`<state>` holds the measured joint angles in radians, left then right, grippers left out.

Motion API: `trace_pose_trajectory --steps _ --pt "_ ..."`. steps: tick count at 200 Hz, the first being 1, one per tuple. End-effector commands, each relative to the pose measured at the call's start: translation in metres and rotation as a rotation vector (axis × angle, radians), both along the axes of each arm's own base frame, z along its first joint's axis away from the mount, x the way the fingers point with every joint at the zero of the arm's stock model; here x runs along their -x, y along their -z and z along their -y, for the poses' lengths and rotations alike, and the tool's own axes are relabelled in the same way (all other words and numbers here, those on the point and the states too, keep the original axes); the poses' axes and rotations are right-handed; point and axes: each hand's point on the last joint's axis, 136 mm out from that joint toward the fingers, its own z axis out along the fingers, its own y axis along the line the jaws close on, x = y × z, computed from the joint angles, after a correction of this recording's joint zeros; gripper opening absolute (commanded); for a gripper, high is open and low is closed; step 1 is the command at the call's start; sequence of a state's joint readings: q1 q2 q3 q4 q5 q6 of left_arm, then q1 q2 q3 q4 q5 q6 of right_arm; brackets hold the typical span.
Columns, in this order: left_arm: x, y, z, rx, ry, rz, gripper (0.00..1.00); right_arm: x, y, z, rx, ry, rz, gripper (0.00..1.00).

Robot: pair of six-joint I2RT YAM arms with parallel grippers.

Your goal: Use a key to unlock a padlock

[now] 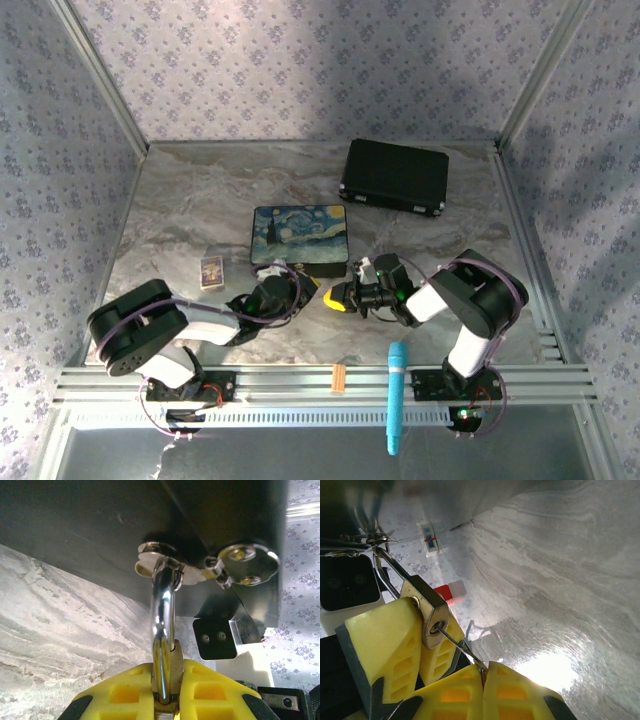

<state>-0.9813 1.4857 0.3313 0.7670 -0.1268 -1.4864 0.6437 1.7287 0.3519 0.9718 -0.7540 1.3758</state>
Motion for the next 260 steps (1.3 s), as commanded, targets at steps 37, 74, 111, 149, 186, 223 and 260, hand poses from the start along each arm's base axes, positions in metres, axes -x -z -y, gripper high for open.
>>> trace_pose_trajectory --steps 37,74,111,149,186,223,260 --pt "0.009 -0.021 0.025 0.083 0.107 0.047 0.00 -0.017 -0.027 -0.013 -0.092 -0.009 0.064 0.00" --pt "0.011 -0.023 0.031 0.112 0.140 0.065 0.00 -0.019 -0.022 -0.006 -0.083 -0.015 0.032 0.00" --pt "0.014 -0.019 0.033 0.105 0.155 0.055 0.00 -0.019 -0.021 -0.003 -0.084 -0.025 0.017 0.00" --pt "0.015 -0.014 0.031 0.082 0.154 0.047 0.00 -0.019 -0.018 0.004 -0.082 -0.023 0.001 0.00" --pt "0.015 -0.016 0.034 0.076 0.169 0.057 0.00 -0.022 -0.021 0.004 -0.093 -0.037 -0.007 0.00" --pt "0.017 -0.015 0.038 0.061 0.185 0.061 0.00 -0.019 -0.017 0.004 -0.082 -0.053 -0.029 0.00" --pt "0.018 -0.014 0.040 0.043 0.194 0.066 0.00 -0.023 -0.021 0.005 -0.091 -0.046 -0.020 0.00"
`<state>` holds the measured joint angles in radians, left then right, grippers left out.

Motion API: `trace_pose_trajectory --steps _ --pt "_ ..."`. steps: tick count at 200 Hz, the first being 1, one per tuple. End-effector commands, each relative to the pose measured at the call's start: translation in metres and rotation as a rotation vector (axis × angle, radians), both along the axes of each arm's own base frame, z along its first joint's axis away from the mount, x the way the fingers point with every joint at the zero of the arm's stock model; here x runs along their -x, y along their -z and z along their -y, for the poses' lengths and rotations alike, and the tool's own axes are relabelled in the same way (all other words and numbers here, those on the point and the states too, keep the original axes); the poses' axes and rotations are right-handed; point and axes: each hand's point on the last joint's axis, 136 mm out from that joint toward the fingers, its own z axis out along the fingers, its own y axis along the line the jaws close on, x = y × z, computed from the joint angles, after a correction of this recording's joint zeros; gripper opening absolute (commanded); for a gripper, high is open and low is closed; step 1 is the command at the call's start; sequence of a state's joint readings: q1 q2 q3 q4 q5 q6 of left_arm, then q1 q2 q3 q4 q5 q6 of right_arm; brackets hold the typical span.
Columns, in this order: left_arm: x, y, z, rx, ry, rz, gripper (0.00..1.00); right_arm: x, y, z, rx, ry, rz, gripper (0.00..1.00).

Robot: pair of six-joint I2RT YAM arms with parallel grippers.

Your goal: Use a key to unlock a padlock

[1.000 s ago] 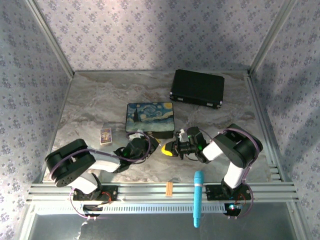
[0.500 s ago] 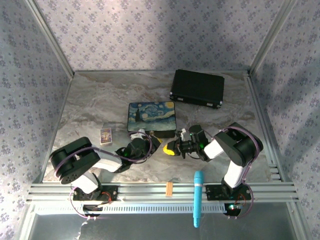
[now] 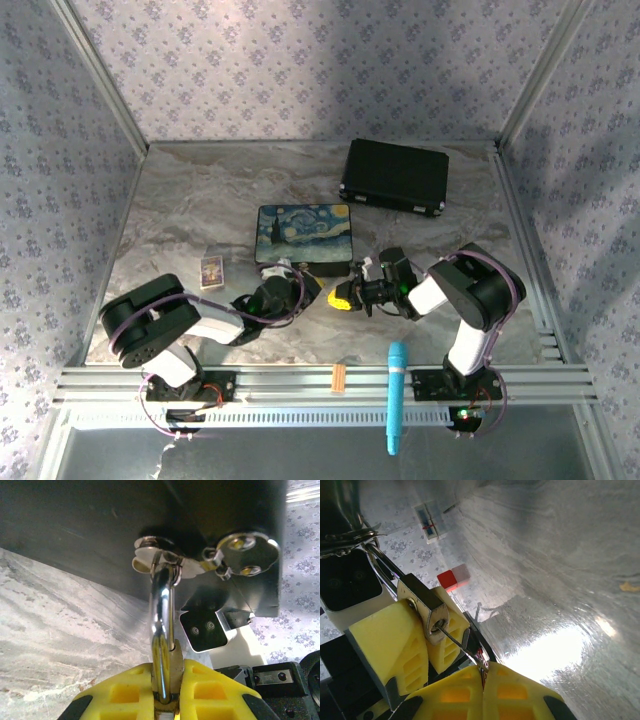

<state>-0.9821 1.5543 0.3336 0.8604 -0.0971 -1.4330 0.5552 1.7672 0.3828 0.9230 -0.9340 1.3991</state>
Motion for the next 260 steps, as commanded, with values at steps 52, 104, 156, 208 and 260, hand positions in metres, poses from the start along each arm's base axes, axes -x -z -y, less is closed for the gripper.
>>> trace_pose_trajectory --steps 52,104,156,208,260 --pt "0.019 -0.019 0.033 0.046 0.156 0.028 0.00 -0.027 -0.026 -0.009 -0.065 0.015 0.091 0.00" --pt "0.022 -0.016 0.034 0.039 0.164 0.021 0.00 -0.033 -0.030 -0.006 -0.067 0.014 0.084 0.00" --pt "0.023 -0.018 0.038 0.047 0.164 0.023 0.00 -0.034 -0.032 -0.014 -0.058 -0.007 0.095 0.00" --pt "0.024 -0.018 0.040 0.047 0.175 0.028 0.00 -0.039 -0.030 -0.009 -0.058 0.005 0.085 0.00" --pt "0.028 -0.014 0.044 0.063 0.192 0.018 0.00 -0.043 -0.034 -0.008 -0.055 0.001 0.090 0.00"
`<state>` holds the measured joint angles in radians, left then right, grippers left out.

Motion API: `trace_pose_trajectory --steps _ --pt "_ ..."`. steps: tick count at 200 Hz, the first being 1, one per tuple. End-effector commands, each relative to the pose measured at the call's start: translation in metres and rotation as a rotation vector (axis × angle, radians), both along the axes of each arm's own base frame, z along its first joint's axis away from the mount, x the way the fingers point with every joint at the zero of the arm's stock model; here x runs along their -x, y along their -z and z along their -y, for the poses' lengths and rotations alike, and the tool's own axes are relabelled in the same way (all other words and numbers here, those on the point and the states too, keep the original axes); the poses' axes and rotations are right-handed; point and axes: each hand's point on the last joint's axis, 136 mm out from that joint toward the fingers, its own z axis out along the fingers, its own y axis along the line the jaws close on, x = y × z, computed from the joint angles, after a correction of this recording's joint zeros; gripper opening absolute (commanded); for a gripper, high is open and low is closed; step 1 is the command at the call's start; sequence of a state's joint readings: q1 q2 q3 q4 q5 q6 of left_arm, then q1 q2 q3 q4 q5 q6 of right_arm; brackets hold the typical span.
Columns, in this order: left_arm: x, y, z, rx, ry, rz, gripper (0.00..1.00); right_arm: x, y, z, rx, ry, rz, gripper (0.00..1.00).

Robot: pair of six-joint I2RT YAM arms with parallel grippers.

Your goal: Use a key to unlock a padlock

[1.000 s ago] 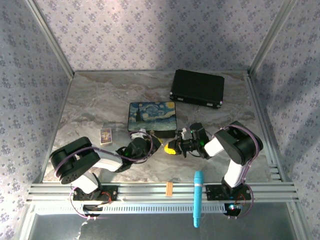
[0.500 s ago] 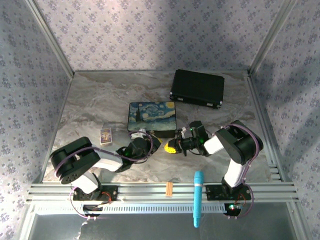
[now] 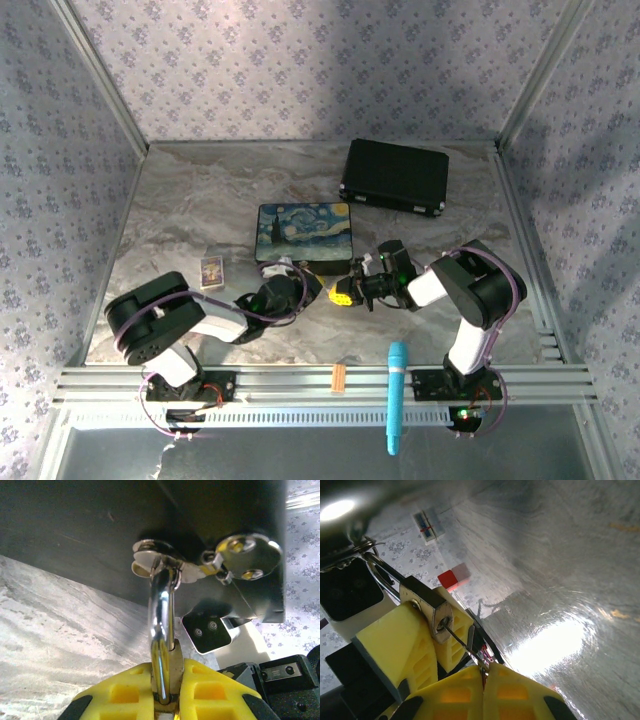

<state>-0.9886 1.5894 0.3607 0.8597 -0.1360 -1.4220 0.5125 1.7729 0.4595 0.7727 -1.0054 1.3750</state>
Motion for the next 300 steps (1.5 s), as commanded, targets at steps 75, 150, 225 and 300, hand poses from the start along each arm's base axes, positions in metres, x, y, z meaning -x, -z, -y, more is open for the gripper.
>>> trace_pose_trajectory --steps 75,150,225,300 --pt "0.036 -0.030 0.046 0.149 0.226 0.009 0.00 -0.035 -0.027 -0.012 -0.049 0.021 0.145 0.00" --pt "0.040 -0.032 0.051 0.148 0.224 -0.004 0.00 -0.046 -0.033 -0.003 0.046 0.121 0.269 0.00" --pt "0.043 -0.040 0.061 0.171 0.251 -0.005 0.00 -0.056 -0.048 -0.010 0.024 0.188 0.327 0.04" --pt "0.041 -0.039 0.057 0.178 0.234 -0.020 0.00 -0.055 -0.050 -0.004 0.067 0.190 0.377 0.20"
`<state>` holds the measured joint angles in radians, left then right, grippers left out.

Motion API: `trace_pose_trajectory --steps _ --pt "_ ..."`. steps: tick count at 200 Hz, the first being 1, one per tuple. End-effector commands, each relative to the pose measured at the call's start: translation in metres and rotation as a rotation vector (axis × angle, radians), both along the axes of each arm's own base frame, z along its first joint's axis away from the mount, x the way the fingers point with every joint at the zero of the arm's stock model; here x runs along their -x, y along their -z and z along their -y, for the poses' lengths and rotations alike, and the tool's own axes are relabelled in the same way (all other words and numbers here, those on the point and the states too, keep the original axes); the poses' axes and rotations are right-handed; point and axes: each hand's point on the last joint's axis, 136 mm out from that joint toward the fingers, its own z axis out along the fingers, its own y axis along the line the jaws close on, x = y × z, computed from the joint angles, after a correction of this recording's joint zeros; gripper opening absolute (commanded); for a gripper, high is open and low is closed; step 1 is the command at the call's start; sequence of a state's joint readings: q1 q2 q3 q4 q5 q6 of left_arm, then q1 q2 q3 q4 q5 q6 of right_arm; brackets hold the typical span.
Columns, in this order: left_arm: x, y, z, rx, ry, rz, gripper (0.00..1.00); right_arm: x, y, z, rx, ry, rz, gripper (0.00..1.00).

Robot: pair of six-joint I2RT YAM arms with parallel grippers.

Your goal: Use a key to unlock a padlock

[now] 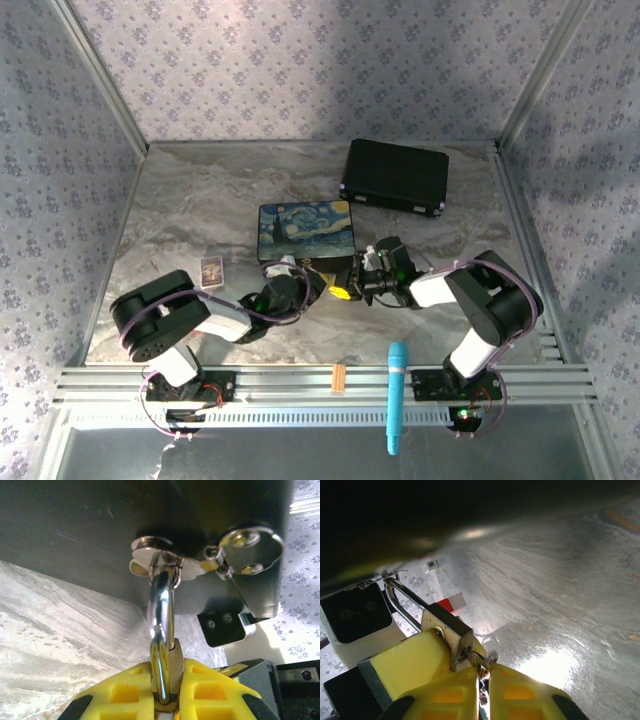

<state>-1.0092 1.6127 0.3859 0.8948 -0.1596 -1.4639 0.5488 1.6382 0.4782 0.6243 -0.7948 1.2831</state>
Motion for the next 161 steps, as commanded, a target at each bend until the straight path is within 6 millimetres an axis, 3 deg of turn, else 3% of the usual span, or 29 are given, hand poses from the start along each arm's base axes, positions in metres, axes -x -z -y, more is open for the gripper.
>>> trace_pose_trajectory --steps 1,32,55,81,103,134,139,144,146,161 --pt "0.044 -0.030 0.046 0.126 0.253 -0.015 0.00 -0.036 -0.040 -0.004 -0.031 0.072 0.232 0.21" --pt "0.031 -0.010 0.024 0.057 0.168 -0.087 0.00 -0.013 -0.012 0.020 0.216 0.023 0.243 0.38" --pt "0.024 0.001 0.008 0.001 0.109 -0.120 0.00 0.005 0.004 0.041 0.335 0.002 0.214 0.43" --pt "0.022 -0.001 0.005 0.005 0.099 -0.114 0.00 0.015 0.011 0.054 0.398 -0.030 0.243 0.46" --pt "0.022 -0.002 0.007 0.005 0.102 -0.117 0.00 0.020 0.001 0.057 0.513 -0.125 0.390 0.51" --pt "0.020 -0.002 0.004 0.000 0.086 -0.122 0.00 0.020 -0.029 0.069 0.814 -0.189 0.787 0.60" --pt "0.020 -0.002 0.003 0.000 0.084 -0.125 0.00 0.020 -0.034 0.071 0.854 -0.186 0.851 0.65" --pt "0.020 -0.003 0.003 0.004 0.081 -0.129 0.00 0.022 -0.037 0.068 0.867 -0.215 0.924 0.93" --pt "0.020 -0.003 0.003 0.005 0.080 -0.129 0.00 0.024 -0.038 0.066 0.870 -0.231 0.954 0.98" --pt "0.019 -0.002 0.002 0.006 0.074 -0.147 0.00 0.028 -0.043 0.060 0.912 -0.315 1.115 0.99"
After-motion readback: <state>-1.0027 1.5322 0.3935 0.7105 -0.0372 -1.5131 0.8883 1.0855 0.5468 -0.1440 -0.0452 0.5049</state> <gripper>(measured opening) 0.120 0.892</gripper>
